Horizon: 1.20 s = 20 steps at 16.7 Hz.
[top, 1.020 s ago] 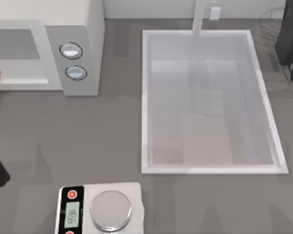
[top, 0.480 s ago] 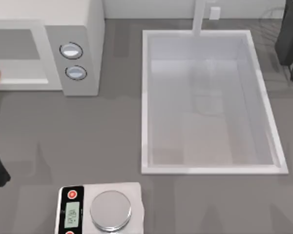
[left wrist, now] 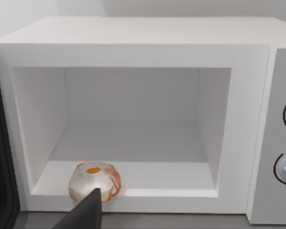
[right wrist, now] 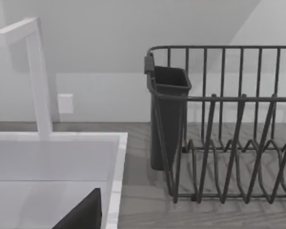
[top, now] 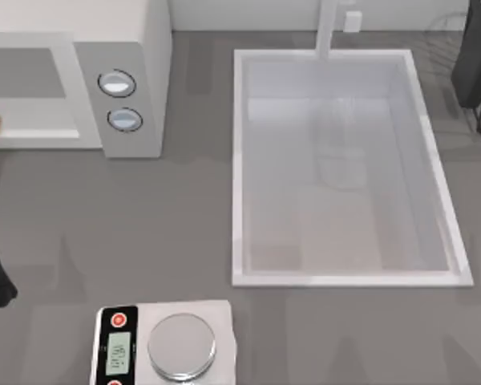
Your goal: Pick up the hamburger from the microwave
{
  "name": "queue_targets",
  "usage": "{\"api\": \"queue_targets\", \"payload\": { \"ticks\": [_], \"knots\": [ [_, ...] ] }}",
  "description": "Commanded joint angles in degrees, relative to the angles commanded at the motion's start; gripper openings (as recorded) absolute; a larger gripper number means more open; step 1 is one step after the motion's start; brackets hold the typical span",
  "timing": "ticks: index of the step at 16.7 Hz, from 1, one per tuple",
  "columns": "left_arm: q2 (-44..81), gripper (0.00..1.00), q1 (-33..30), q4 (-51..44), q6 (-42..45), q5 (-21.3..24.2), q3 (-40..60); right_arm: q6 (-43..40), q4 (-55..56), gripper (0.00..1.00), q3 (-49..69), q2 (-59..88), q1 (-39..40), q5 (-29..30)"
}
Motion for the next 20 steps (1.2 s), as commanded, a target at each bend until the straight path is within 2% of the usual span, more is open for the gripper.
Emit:
{"api": "queue_targets", "payload": {
  "ticks": [4,8,13,20],
  "knots": [
    [1.6,1.0,0.2,0.8,0.1,0.2,0.6,0.0,0.0,1.0,0.0,0.0,0.0,0.0],
    [11.5,1.0,1.2,5.8,0.5,1.3,4.1,0.0,0.0,1.0,0.0,0.0,0.0,0.0],
    [33.6,1.0,3.5,16.8,1.5,3.9,12.0,0.0,0.0,1.0,0.0,0.0,0.0,0.0],
    [73.8,1.0,7.7,36.9,3.3,8.5,26.2,0.0,0.0,1.0,0.0,0.0,0.0,0.0]
  ]
}}
